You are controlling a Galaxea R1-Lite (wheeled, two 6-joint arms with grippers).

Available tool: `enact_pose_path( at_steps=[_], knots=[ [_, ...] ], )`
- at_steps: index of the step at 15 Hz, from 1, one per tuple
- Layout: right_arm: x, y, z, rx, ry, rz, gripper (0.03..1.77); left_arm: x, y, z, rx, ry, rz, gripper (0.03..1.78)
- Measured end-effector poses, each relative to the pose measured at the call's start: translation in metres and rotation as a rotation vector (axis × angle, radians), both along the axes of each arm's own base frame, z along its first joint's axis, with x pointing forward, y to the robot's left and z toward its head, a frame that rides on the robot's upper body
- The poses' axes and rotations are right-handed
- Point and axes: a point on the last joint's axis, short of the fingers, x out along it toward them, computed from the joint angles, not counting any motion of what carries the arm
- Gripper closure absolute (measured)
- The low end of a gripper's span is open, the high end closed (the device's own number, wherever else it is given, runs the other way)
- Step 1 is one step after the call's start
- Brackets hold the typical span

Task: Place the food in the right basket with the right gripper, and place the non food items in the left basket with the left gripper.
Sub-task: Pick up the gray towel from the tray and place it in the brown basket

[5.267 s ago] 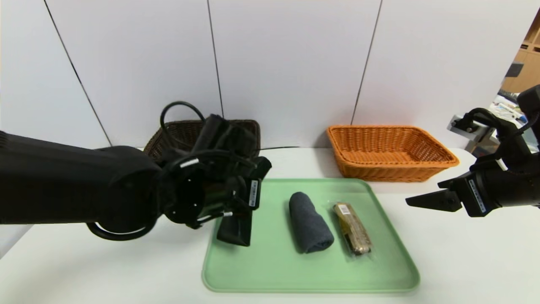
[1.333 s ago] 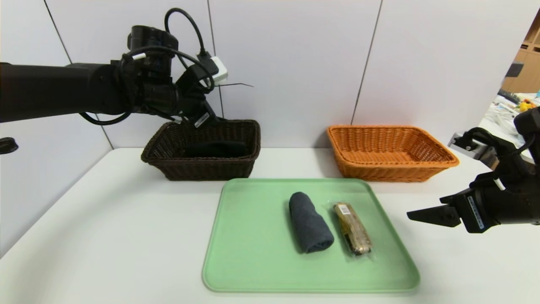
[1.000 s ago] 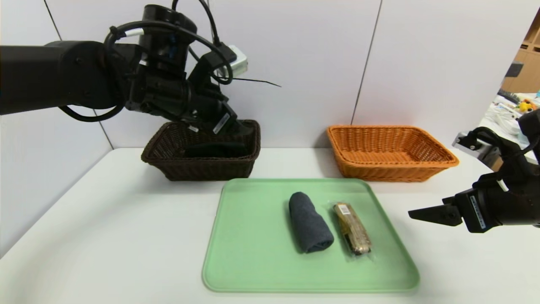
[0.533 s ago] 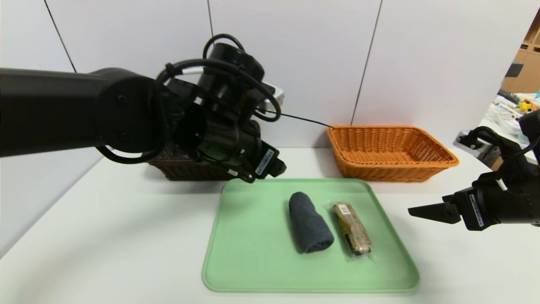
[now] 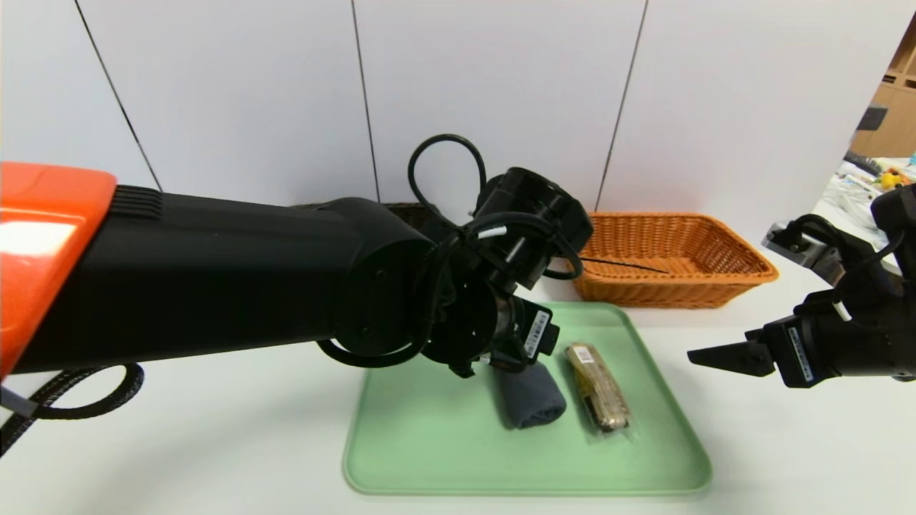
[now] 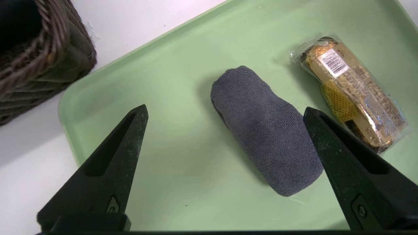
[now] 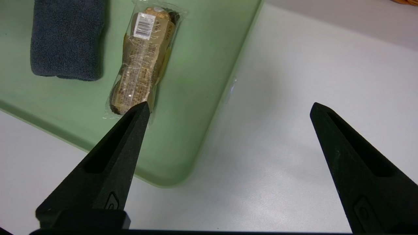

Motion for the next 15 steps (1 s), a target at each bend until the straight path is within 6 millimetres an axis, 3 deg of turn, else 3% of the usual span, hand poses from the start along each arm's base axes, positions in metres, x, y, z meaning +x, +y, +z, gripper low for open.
enact_pose_path(
  at_steps=[9, 15],
  knots=[
    [0.001, -0.002, -0.004, 0.000, 0.017, -0.011, 0.10, 0.008, -0.030, -0.048, -0.015, 0.068, 0.136, 0.12],
    [0.001, -0.003, -0.006, 0.000, 0.022, -0.012, 0.10, 0.013, -0.037, -0.068, -0.011, 0.103, 0.167, 0.12]
  ],
)
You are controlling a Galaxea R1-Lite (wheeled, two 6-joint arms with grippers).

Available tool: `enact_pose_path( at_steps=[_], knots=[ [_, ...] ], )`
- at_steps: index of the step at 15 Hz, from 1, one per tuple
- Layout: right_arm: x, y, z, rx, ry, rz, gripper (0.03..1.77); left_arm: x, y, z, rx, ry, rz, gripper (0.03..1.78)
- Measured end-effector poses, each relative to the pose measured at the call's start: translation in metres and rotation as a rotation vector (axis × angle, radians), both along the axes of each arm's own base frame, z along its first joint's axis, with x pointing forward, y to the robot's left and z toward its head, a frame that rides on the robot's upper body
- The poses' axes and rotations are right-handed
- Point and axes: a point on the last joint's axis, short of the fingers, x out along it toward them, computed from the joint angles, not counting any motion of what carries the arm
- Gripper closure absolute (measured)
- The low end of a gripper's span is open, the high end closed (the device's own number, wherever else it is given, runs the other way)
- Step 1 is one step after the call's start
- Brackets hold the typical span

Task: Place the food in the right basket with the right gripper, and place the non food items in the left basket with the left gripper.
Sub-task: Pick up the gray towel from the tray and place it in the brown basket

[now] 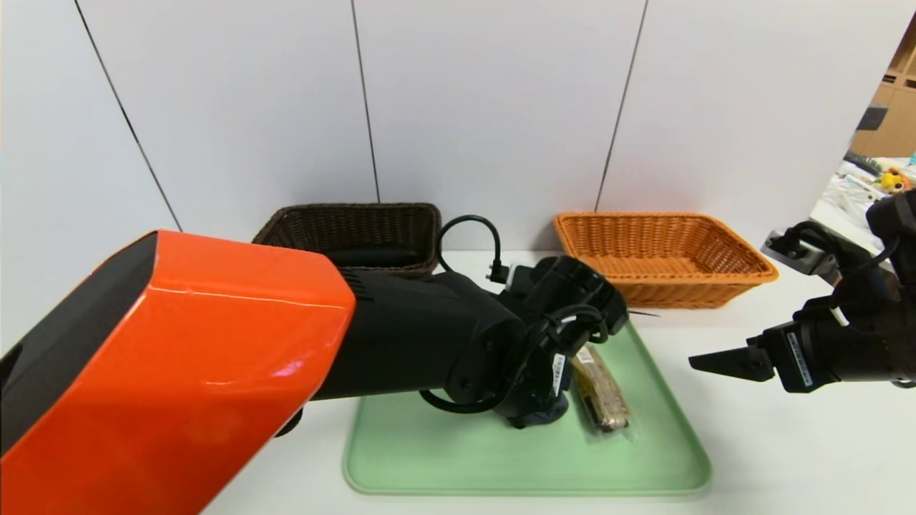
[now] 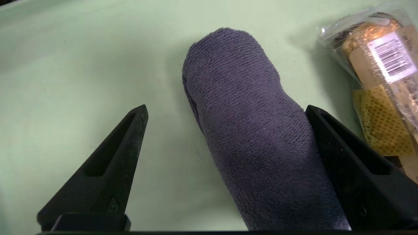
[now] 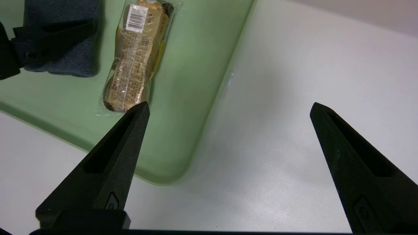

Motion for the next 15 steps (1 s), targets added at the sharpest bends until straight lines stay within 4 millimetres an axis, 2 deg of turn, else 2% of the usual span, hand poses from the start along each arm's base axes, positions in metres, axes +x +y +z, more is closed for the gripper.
enact_pose_path(
  at_steps=[6, 9, 13, 14, 15],
  knots=[
    [0.000, -0.001, 0.000, 0.000, 0.002, -0.007, 0.10, 0.001, -0.001, -0.005, -0.003, 0.015, 0.004, 0.12],
    [0.000, -0.002, 0.000, 0.001, 0.002, -0.009, 0.10, 0.000, -0.002, -0.005, -0.005, 0.015, 0.001, 0.60],
    [0.000, -0.003, 0.001, 0.000, -0.003, -0.011, 0.10, -0.001, -0.001, -0.001, -0.012, 0.012, -0.001, 1.05],
    [0.000, -0.003, 0.001, 0.001, -0.004, -0.012, 0.10, -0.001, 0.000, 0.002, -0.016, 0.007, -0.002, 1.30],
    [0.000, -0.003, 0.001, 0.001, -0.005, -0.013, 0.10, -0.002, 0.001, 0.007, -0.023, 0.001, -0.003, 1.64]
  ],
)
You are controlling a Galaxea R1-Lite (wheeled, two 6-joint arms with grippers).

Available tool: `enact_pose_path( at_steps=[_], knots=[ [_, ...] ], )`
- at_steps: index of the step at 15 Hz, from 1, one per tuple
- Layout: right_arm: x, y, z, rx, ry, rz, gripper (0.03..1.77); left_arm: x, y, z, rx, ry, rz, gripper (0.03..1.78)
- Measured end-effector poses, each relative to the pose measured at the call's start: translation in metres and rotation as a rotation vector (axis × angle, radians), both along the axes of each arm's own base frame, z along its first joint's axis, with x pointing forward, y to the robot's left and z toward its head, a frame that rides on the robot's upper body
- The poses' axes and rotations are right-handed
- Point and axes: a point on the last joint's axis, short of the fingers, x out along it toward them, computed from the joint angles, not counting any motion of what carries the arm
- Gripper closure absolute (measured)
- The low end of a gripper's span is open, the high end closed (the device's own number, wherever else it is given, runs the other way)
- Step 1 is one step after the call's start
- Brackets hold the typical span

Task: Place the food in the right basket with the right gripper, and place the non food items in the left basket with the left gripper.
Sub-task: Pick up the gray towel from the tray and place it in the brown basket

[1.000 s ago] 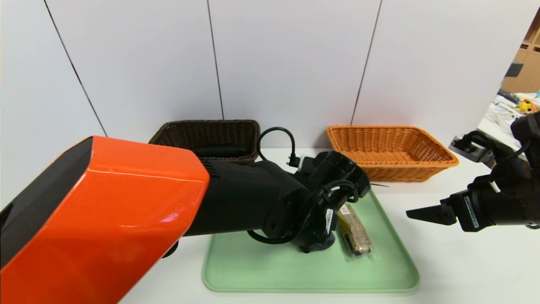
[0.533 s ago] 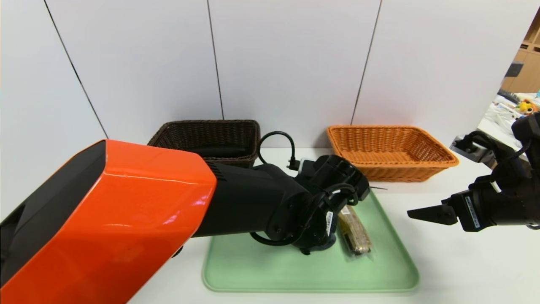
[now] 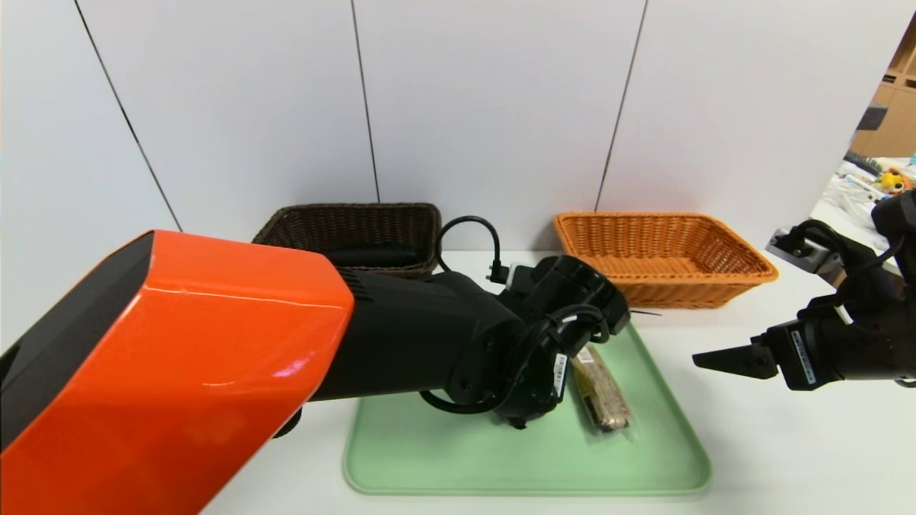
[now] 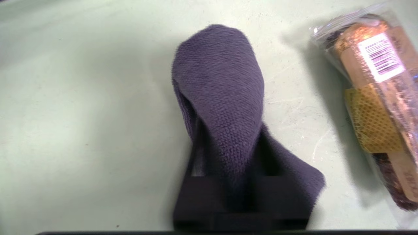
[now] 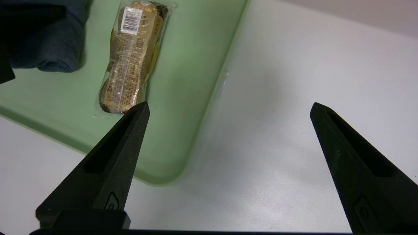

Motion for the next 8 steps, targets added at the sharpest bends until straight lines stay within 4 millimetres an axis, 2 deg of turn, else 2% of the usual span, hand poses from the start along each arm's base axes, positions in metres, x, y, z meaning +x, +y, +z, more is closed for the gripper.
enact_pose_path(
  at_steps=[5, 8],
  knots=[
    [0.000, -0.001, 0.000, 0.000, -0.002, -0.003, 0.10, -0.004, 0.023, 0.040, -0.032, -0.041, 0.011, 1.64],
    [0.000, -0.001, 0.001, 0.000, -0.004, -0.004, 0.10, 0.012, 0.061, 0.074, -0.035, -0.103, 0.057, 1.64]
  ],
)
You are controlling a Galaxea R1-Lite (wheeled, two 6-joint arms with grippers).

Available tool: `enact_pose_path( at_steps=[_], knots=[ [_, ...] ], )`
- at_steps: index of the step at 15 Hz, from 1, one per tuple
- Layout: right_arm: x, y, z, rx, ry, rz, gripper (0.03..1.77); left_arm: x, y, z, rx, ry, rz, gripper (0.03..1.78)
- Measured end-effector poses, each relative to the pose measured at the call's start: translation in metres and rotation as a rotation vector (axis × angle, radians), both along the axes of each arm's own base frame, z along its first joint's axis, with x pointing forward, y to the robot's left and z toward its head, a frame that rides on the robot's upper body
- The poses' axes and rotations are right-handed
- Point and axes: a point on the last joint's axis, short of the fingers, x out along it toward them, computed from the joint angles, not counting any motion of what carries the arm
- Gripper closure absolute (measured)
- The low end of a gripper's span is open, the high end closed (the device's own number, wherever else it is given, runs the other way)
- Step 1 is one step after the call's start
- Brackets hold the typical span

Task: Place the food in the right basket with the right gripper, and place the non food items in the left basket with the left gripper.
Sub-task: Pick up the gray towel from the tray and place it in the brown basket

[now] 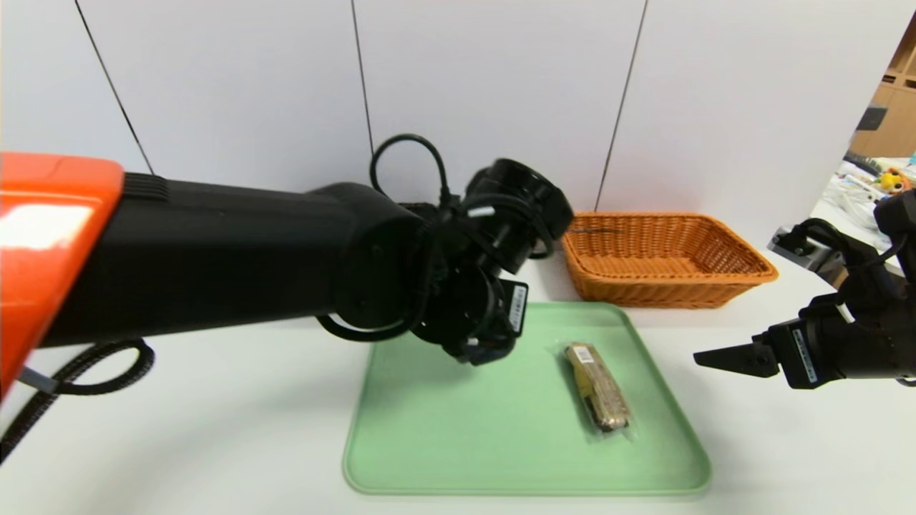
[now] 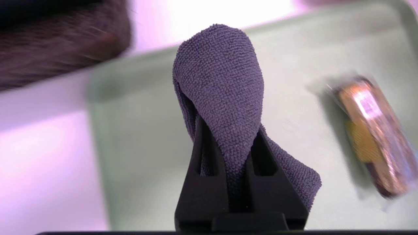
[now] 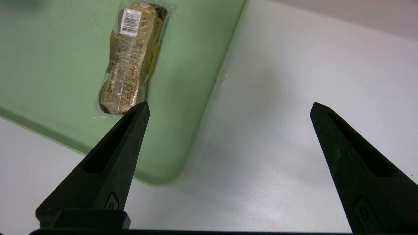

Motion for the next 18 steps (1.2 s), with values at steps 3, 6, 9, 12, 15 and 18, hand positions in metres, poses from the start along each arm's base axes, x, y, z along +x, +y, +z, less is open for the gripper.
enact_pose_path(
  at_steps=[3, 6, 9, 12, 15, 18],
  knots=[
    [0.002, 0.000, 0.001, 0.004, -0.018, 0.002, 0.10, 0.022, 0.048, 0.028, 0.043, -0.062, 0.029, 1.64],
    [0.004, 0.000, 0.003, 0.012, -0.047, 0.010, 0.10, 0.044, 0.102, 0.053, 0.096, -0.115, -0.078, 1.64],
    [0.004, 0.000, 0.001, 0.012, -0.037, 0.008, 0.10, 0.062, 0.142, 0.070, 0.170, -0.208, -0.202, 1.64],
    [0.005, -0.001, -0.003, 0.010, -0.025, 0.004, 0.10, 0.074, 0.162, 0.073, 0.260, -0.274, -0.275, 1.64],
    [0.007, -0.001, -0.004, 0.008, -0.020, 0.005, 0.10, 0.099, 0.169, 0.067, 0.399, -0.392, -0.338, 1.64],
    [0.008, -0.001, -0.005, 0.008, -0.016, 0.005, 0.10, 0.120, 0.165, 0.050, 0.540, -0.419, -0.416, 1.64]
  ],
)
